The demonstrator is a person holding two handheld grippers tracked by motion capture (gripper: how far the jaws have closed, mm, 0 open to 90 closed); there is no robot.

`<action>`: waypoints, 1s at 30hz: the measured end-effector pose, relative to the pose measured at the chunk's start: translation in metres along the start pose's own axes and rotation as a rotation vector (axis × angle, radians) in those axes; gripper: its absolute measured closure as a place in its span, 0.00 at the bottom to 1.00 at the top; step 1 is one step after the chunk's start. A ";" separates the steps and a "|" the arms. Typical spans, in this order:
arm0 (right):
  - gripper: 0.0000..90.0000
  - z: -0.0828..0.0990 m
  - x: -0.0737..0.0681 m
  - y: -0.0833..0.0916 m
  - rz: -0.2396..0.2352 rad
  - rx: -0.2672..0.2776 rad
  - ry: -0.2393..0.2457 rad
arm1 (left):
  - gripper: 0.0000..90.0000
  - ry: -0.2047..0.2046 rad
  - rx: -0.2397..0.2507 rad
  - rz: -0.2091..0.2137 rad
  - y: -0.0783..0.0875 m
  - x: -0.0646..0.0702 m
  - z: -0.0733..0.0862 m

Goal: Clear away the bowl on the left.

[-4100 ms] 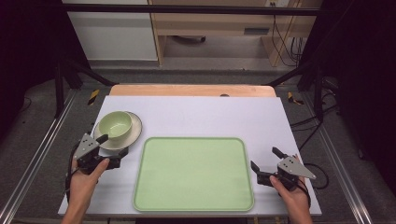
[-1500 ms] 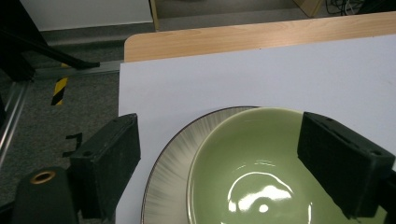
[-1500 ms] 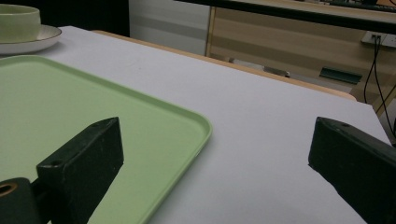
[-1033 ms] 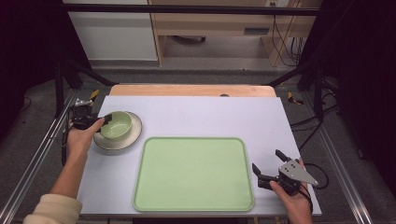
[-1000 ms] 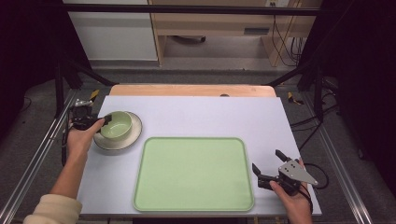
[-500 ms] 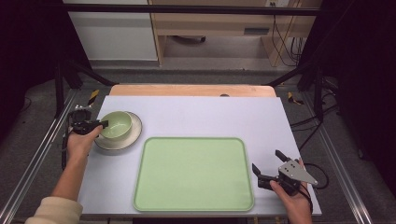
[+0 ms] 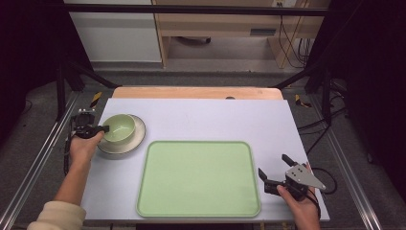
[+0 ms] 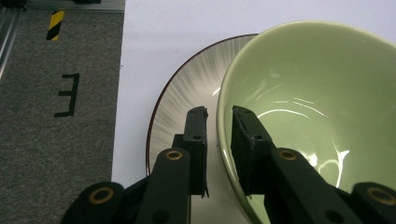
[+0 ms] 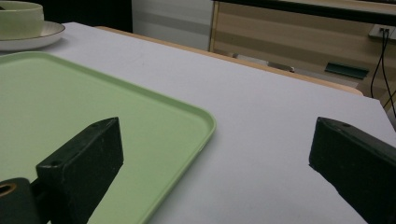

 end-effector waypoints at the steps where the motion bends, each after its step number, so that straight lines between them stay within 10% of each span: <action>1: 0.04 0.000 0.000 0.000 0.001 0.001 0.000 | 0.85 0.000 -0.003 -0.002 -0.001 0.001 0.000; 14: 0.04 0.000 0.000 0.000 -0.001 0.001 -0.002 | 0.92 0.055 -0.012 0.001 0.000 0.003 0.001; 30: 0.04 0.000 0.000 0.000 -0.002 0.000 -0.002 | 0.92 0.023 0.050 0.046 0.013 0.021 -0.010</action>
Point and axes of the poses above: each handheld gripper's, and its own axes: y roughly backward along the jaws, z roughly out of its underside, x roughly to its right, the point moved 3 cm from there along -y, roughly forward along the jaws, and after that the axes turned 15 degrees about x, right-handed, at the moved point
